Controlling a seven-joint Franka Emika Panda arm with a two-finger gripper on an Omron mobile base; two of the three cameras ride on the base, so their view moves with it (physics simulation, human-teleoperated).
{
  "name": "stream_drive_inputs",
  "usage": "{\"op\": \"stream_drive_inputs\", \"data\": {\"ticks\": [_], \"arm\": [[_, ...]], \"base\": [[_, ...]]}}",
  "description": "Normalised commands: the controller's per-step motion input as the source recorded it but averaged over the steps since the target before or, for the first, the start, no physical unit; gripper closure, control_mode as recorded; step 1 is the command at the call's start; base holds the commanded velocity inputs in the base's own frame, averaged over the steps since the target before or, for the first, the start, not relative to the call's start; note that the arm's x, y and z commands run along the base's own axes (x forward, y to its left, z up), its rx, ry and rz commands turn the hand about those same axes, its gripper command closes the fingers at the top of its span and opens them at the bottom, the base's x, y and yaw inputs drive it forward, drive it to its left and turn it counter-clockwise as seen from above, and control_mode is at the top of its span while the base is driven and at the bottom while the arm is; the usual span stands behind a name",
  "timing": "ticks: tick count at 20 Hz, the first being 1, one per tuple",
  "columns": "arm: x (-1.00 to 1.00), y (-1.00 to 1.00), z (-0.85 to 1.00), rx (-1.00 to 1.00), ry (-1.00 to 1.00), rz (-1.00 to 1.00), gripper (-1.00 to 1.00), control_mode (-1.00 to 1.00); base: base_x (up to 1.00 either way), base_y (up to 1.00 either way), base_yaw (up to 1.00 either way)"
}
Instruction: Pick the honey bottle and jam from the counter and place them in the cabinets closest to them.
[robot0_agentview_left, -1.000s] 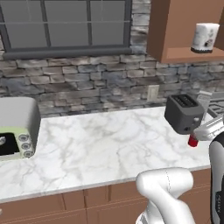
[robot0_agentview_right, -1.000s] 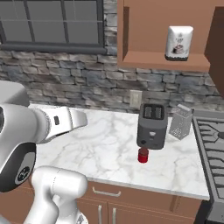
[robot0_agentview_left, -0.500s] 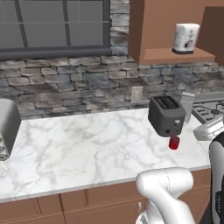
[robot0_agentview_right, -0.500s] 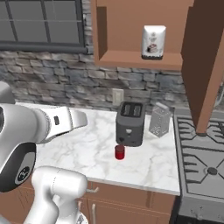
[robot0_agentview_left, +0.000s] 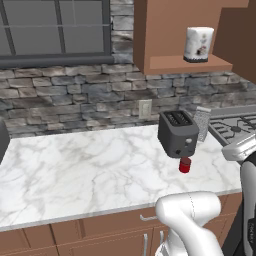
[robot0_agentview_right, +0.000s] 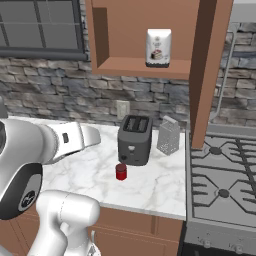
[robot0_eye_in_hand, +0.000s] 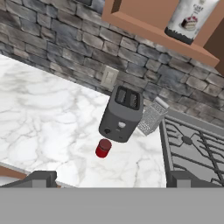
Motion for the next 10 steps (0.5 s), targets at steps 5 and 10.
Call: {"op": "stream_drive_inputs", "data": {"ticks": [5, 10], "arm": [[0.00, 0.00, 0.00, 0.00, 0.00, 0.00, -1.00, 1.00], [0.00, 0.00, 0.00, 0.00, 0.00, 0.00, -1.00, 1.00]], "base": [[0.00, 0.00, 0.00], [0.16, 0.00, 0.00]]}}
